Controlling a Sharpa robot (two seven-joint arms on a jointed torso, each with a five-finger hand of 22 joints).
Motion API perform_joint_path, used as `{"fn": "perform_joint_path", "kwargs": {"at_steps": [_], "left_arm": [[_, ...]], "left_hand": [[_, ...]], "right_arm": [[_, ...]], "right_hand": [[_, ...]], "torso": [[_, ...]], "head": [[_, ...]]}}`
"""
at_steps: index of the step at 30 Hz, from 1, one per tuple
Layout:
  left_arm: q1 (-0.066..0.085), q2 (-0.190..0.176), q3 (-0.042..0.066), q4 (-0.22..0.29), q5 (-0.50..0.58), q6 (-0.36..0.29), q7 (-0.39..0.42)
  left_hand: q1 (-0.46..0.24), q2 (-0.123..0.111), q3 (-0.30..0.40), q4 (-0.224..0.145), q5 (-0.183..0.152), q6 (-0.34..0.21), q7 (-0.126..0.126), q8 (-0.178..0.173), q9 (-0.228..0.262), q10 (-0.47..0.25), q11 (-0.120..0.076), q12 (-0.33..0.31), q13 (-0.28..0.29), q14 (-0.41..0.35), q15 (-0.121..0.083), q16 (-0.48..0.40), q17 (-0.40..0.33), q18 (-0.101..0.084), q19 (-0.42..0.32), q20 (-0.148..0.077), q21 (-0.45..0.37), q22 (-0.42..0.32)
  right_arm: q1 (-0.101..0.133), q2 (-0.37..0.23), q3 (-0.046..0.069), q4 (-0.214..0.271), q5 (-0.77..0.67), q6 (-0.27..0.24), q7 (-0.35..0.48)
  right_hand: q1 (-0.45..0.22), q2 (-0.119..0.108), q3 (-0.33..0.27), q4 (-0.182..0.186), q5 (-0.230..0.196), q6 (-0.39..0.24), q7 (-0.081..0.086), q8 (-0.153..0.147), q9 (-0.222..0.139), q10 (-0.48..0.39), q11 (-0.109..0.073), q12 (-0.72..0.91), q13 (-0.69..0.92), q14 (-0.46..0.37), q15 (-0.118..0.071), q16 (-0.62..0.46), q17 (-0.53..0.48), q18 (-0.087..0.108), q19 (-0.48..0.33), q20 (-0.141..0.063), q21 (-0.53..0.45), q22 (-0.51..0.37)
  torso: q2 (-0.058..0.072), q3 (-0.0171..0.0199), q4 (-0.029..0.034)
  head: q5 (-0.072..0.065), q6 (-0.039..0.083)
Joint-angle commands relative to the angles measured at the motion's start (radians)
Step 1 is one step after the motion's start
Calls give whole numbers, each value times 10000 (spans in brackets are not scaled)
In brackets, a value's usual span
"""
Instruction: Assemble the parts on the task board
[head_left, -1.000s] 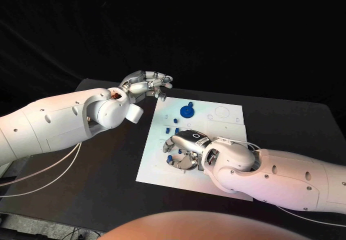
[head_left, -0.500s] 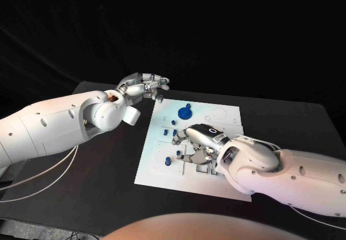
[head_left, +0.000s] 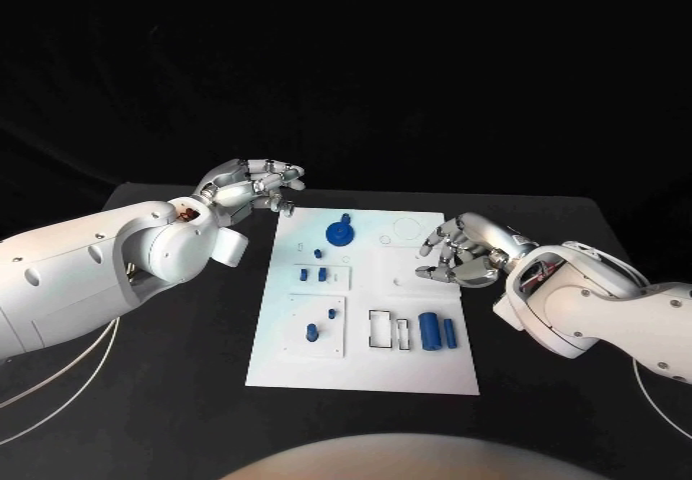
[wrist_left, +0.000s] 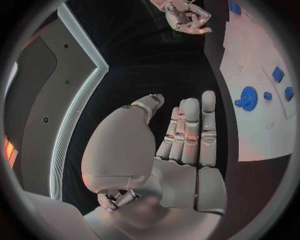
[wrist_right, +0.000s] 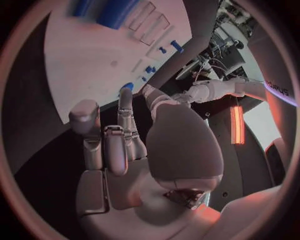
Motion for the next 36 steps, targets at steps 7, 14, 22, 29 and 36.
{"fn": "perform_joint_path", "kwargs": {"at_steps": [7, 14, 22, 29, 36], "left_arm": [[1, -69, -52, 171, 22, 50, 78], [1, -123, -82, 256, -10, 76, 43], [2, -181, -95, 290, -56, 158, 5], [2, -199, -102, 297, -94, 199, -19], [2, -196, -110, 295, -329, 240, -36]], "left_hand": [[-33, -26, -14, -11, -47, -72, 18, 28, 9, -78, 15, 47, -12, -78, -3, 34, -16, 105, 63, 14, -39, -9], [32, -6, 28, -53, 81, -91, 16, 81, 11, -95, 12, 83, -14, -90, -8, 44, -21, 109, 59, 13, -38, -15], [8, -26, 11, -44, 66, -97, 21, 92, 11, -100, 17, 90, -15, -92, -4, 47, -22, 108, 58, 15, -39, -17], [8, -26, 11, -44, 66, -97, 21, 92, 11, -100, 17, 90, -15, -92, -4, 47, -22, 108, 58, 15, -39, -17], [8, -26, 11, -44, 66, -97, 21, 92, 11, -100, 17, 90, -15, -92, -4, 47, -22, 108, 58, 15, -39, -17]], "right_arm": [[-445, -382, -54, 455, -446, 1168, -1753], [-672, -503, -72, 616, -757, 1279, -2443], [-918, -516, -100, 782, -991, 1300, -2859], [-1049, -457, -121, 830, -1190, 1452, -2932], [-1245, -291, -130, 807, -1442, 1559, -2954]], "right_hand": [[-339, 429, -1256, 257, -7, -80, -193, 514, 1102, 1385, -123, 8304, 9403, 934, -110, 700, 2105, -389, 430, -71, 1514, 916], [-709, 516, -1670, 279, 158, 40, -231, 476, 1170, 1492, -144, 8584, 9775, 970, -121, 760, 2301, -416, 487, -90, 1685, 1030], [-1136, 700, -1889, 287, 339, 289, -303, 522, 1246, 1461, -201, 8524, 9745, 980, -161, 776, 2356, -415, 498, -117, 1697, 1067], [-1240, 718, -1940, 290, 358, 383, -336, 556, 1292, 1484, -230, 8549, 9789, 986, -184, 784, 2387, -418, 506, -134, 1715, 1083], [-1262, 720, -1955, 287, 363, 400, -343, 560, 1302, 1501, -236, 8576, 9824, 991, -190, 791, 2411, -423, 513, -139, 1740, 1095]], "torso": [[-41, 18, -91], [-36, -9, -82], [-47, -20, -100], [-47, -13, -98], [-37, -6, -94]], "head": [[-178, -76], [-239, -129], [-230, -163], [-252, -189], [-301, -165]]}}
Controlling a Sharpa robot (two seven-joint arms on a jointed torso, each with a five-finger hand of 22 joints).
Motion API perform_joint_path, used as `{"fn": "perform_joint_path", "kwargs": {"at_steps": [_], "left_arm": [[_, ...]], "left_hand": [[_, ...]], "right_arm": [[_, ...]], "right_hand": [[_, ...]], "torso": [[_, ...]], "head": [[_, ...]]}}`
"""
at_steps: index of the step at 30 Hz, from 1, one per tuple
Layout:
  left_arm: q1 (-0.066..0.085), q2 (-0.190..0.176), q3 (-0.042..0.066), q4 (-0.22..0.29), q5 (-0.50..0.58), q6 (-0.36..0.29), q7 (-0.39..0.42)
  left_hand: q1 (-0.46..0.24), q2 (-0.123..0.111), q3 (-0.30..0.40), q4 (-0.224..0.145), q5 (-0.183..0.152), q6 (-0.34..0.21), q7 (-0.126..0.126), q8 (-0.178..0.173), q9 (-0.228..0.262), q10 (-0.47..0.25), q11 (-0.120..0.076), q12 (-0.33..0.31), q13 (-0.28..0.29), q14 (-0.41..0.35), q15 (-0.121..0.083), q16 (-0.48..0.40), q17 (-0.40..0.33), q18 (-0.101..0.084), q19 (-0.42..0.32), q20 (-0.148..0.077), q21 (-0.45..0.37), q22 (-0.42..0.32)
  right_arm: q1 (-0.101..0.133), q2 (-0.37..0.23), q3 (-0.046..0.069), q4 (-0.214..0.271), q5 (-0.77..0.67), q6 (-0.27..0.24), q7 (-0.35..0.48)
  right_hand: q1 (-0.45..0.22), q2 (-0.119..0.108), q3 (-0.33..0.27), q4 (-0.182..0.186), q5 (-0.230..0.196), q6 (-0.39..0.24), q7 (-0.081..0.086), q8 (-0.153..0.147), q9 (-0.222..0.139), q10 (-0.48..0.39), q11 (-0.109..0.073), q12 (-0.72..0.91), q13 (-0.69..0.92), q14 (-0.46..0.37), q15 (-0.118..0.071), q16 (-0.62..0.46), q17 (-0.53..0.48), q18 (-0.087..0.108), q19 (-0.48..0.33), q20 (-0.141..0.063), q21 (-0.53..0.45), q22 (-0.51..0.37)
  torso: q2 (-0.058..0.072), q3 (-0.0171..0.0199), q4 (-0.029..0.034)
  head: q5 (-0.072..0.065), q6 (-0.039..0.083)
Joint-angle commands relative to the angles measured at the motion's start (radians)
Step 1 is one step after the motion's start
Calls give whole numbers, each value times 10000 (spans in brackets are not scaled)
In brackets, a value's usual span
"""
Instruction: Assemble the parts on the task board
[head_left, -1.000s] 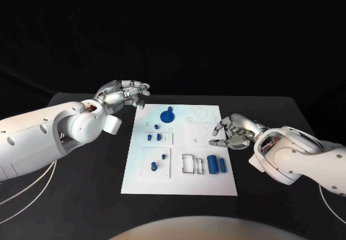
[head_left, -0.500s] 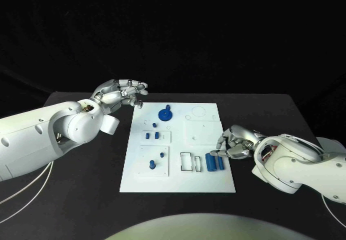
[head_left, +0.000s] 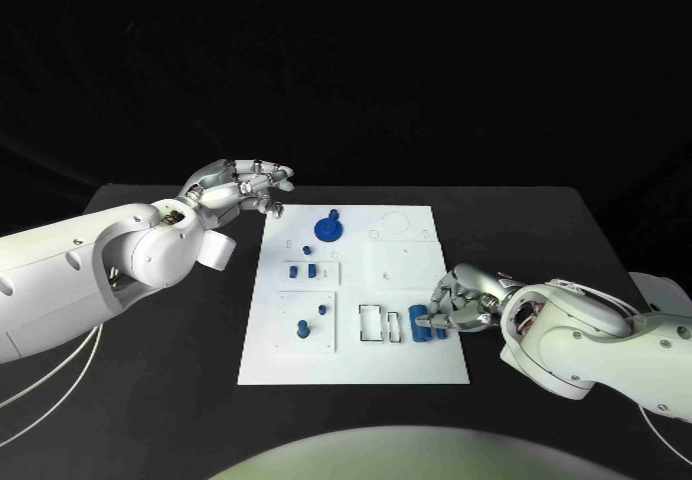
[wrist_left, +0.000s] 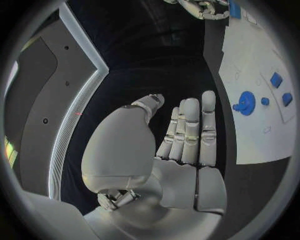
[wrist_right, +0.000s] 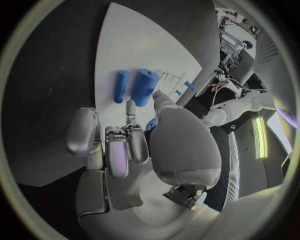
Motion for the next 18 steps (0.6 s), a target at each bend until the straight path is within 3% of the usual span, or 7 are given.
{"fn": "perform_joint_path", "kwargs": {"at_steps": [1, 4, 18], "left_arm": [[3, 16, 3, 30, -218, 209, 10], [3, 18, 1, 24, -240, 215, 7], [3, 0, -1, 31, -260, 248, -35]], "left_hand": [[8, -26, -17, -16, 22, -61, -16, 51, 11, -63, -20, 52, -9, -92, -4, 47, -13, 108, 57, 15, -39, -8], [8, -26, -17, -16, 22, -61, -16, 51, 11, -63, -20, 52, -9, -92, -4, 47, -13, 108, 57, 15, -39, -8], [-2, -33, -24, -13, 6, -70, -15, 65, 11, -70, -19, 62, -10, -96, -1, 49, -15, 107, 54, 17, -40, -10]], "right_arm": [[-69, 64, -2, -33, -432, 318, -166], [-127, 130, -3, -56, -491, 352, -169], [-315, 509, -2, -204, -677, 375, -166]], "right_hand": [[-127, 6, -60, 24, 33, 68, 20, 27, 11, 210, -79, 38, 960, 976, -70, 34, 2392, -170, 73, -19, 17, 869], [-125, 11, -59, 21, 39, 71, 18, 27, 14, 210, -81, 38, 961, 975, -71, 33, 2387, -169, 71, -21, 9, 867], [19, 91, 11, 2, 141, 104, -8, 16, 51, 257, -107, 105, 1056, 983, -94, 44, 2427, -175, 76, -42, 37, 892]], "torso": [[12, 10, 6], [13, 10, -1], [11, -7, 6]], "head": [[18, 1], [129, 25], [172, 9]]}}
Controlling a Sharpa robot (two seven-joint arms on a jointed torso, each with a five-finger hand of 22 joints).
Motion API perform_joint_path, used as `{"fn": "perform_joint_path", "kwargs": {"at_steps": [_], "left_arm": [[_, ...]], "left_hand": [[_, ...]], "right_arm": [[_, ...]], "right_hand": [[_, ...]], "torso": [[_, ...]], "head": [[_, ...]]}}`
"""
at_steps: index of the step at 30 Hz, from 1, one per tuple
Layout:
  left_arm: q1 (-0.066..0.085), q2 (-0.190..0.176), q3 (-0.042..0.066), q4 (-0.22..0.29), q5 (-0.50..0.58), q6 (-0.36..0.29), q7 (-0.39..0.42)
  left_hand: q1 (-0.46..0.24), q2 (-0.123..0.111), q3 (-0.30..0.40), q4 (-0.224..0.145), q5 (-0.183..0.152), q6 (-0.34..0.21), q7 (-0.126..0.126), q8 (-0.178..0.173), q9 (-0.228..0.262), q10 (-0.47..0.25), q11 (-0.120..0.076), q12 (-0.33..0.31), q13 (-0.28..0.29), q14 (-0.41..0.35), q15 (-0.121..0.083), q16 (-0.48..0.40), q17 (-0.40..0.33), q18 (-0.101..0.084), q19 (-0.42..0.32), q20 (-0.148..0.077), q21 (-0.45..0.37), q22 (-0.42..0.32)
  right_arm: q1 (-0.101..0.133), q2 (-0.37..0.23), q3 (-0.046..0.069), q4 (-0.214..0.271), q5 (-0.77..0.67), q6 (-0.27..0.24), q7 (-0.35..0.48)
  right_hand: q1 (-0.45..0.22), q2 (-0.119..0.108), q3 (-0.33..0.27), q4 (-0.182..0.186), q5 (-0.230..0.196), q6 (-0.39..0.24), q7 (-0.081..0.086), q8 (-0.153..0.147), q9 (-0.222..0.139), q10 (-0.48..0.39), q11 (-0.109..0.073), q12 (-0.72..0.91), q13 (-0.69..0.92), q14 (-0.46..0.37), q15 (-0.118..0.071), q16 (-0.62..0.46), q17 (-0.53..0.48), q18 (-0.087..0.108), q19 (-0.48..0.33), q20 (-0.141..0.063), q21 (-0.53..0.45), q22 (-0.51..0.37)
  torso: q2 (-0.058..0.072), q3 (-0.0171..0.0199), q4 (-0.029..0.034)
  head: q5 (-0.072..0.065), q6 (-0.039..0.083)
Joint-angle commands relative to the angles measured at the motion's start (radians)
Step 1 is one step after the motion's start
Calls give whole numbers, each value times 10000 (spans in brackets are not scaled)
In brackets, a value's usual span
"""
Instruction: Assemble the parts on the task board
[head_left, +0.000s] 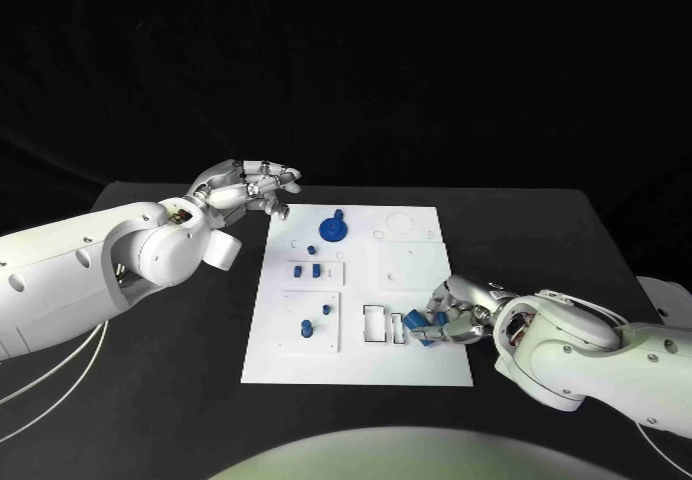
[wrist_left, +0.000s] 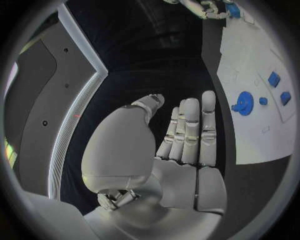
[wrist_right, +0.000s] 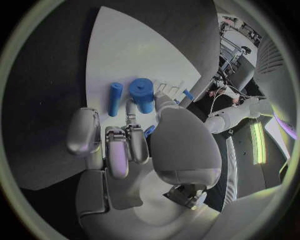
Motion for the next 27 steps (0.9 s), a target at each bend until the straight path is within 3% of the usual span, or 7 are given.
{"fn": "perform_joint_path", "kwargs": {"at_steps": [1, 13, 23, 27], "left_arm": [[3, -3, 6, 34, -61, 181, 11], [3, -15, 6, 46, -62, 191, -12], [3, -23, 6, 29, -62, 184, -26], [3, -9, 6, 14, -63, 187, -34]], "left_hand": [[-2, -32, -24, -13, 6, -70, -15, 66, 11, -70, -19, 62, -11, -96, -1, 49, -15, 107, 54, 17, -40, -11], [-11, -31, -27, -8, -3, -81, -13, 75, 9, -78, -17, 68, -13, -97, 0, 53, -16, 107, 52, 19, -41, -13], [-11, -31, -27, -8, -3, -81, -13, 75, 9, -78, -17, 68, -13, -97, 0, 53, -16, 107, 52, 19, -41, -13], [-11, -31, -27, -8, -3, -81, -13, 75, 9, -78, -17, 68, -13, -97, 0, 53, -16, 107, 52, 19, -41, -13]], "right_arm": [[-58, 79, -7, -57, -234, 187, -58], [-106, 229, -7, -142, -211, 3, -80], [-90, 126, 2, 192, 200, -903, -55], [67, 60, 9, 329, 749, -1050, -62]], "right_hand": [[96, 64, 30, 0, 89, 88, 7, 9, 18, 281, -88, 66, 1061, 1021, -62, 47, 2438, -179, 43, -10, 47, 901], [683, 296, 530, -23, 632, 400, -113, -13, 120, 326, -192, 90, 1148, 1040, -144, 74, 2536, -213, 94, -81, 219, 1014], [811, 317, 1078, -12, 1266, 838, -290, 44, 256, 456, -345, 255, 1375, 1059, -272, 99, 2629, -236, 146, -195, 341, 1106], [772, 365, 1227, -16, 1407, 873, -313, 35, 285, 448, -369, 232, 1365, 1059, -293, 99, 2629, -231, 137, -216, 304, 1103]], "torso": [[-3, -15, 5], [-10, -15, -2], [-15, -9, -9], [-11, -14, -1]], "head": [[5, -11], [-18, 5], [-31, 57], [-55, 50]]}}
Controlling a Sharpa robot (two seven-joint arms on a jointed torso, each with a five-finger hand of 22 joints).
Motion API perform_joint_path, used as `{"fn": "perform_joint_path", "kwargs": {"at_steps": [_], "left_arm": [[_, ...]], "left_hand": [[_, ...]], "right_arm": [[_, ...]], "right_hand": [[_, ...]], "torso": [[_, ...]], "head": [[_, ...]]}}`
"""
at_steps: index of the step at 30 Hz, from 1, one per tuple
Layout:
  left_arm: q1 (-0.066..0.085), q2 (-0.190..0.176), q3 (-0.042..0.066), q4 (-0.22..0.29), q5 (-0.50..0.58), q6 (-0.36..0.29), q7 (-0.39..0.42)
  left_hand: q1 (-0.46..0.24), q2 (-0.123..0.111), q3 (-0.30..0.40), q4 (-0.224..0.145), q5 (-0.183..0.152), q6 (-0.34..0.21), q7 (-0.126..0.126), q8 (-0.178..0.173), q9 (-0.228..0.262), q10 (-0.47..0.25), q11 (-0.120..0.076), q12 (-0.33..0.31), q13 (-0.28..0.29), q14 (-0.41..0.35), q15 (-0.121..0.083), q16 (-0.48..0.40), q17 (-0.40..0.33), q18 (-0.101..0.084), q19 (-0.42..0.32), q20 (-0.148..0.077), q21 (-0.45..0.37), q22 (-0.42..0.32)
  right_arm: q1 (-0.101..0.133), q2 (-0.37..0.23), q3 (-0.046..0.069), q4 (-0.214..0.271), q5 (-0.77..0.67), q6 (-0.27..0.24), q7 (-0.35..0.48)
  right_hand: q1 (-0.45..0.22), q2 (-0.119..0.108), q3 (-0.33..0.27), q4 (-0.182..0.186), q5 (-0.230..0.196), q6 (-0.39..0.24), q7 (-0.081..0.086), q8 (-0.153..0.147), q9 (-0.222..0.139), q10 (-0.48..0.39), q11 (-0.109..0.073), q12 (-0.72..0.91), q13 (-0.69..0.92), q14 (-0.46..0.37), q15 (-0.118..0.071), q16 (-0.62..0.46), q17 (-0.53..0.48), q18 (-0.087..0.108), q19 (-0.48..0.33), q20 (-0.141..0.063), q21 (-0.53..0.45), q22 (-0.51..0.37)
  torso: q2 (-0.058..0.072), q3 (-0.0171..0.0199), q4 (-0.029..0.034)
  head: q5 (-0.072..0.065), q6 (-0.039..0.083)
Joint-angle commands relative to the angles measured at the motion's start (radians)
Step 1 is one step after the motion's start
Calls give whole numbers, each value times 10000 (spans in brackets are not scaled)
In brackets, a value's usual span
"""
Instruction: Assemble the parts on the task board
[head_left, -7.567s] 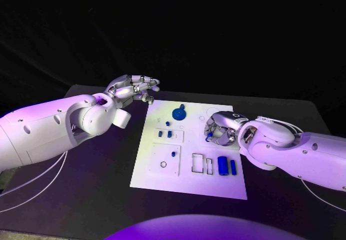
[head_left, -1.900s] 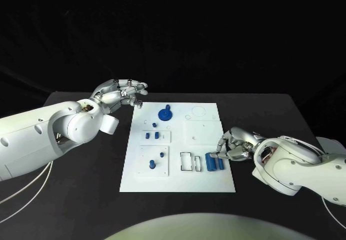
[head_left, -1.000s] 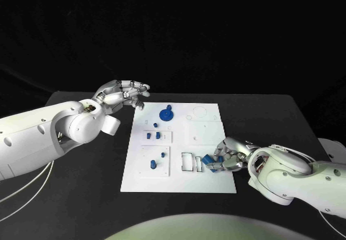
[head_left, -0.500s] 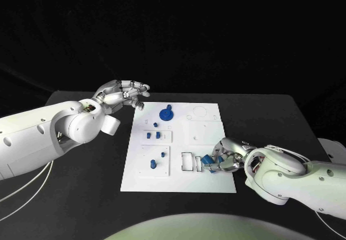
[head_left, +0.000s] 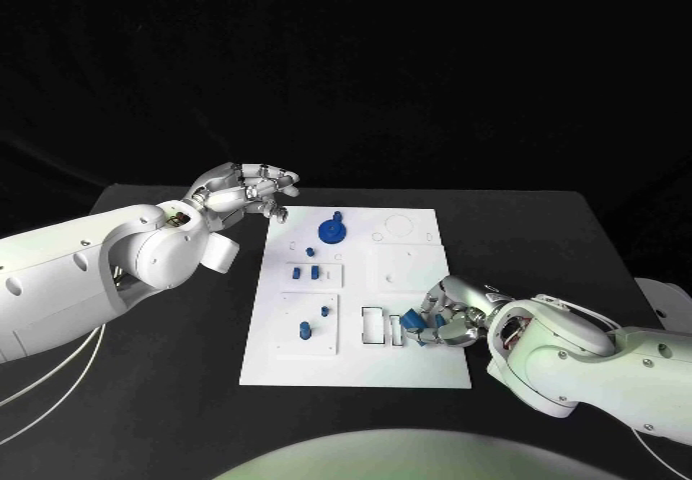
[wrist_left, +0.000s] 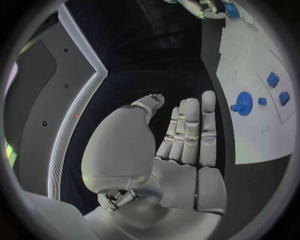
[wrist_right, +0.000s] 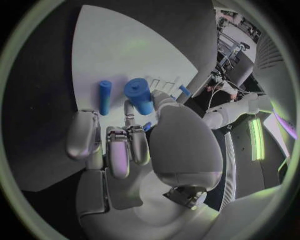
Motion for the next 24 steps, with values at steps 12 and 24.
{"fn": "perform_joint_path", "kwargs": {"at_steps": [12, 24], "left_arm": [[5, 63, 7, 0, -45, 228, 33], [4, 91, 7, -16, -23, 341, 150]], "left_hand": [[-102, -66, -82, 41, -12, -111, -1, 76, 6, -137, -1, 83, -25, -114, 16, 63, -13, 104, 40, 30, -46, -22], [-270, -87, -196, 156, 37, -164, 8, 122, -1, -176, 7, 135, -21, -123, 30, 86, -16, 105, 29, 44, -57, -39]], "right_arm": [[238, 256, 20, 175, 1925, -226, 4], [240, 946, 34, -72, 1951, -283, -61]], "right_hand": [[-11, 106, 349, -73, 89, 426, -379, 24, 200, 411, -57, -45, 1350, 1046, -82, 42, 2573, -57, -30, -108, -164, 1076], [-367, 56, 470, -58, 20, 471, -355, -34, 216, 398, -36, -92, 1327, 1039, -64, 32, 2538, -43, -52, -98, -262, 1065]], "torso": [[12, -14, 18], [14, -11, 39]], "head": [[-70, 2], [-61, -31]]}}
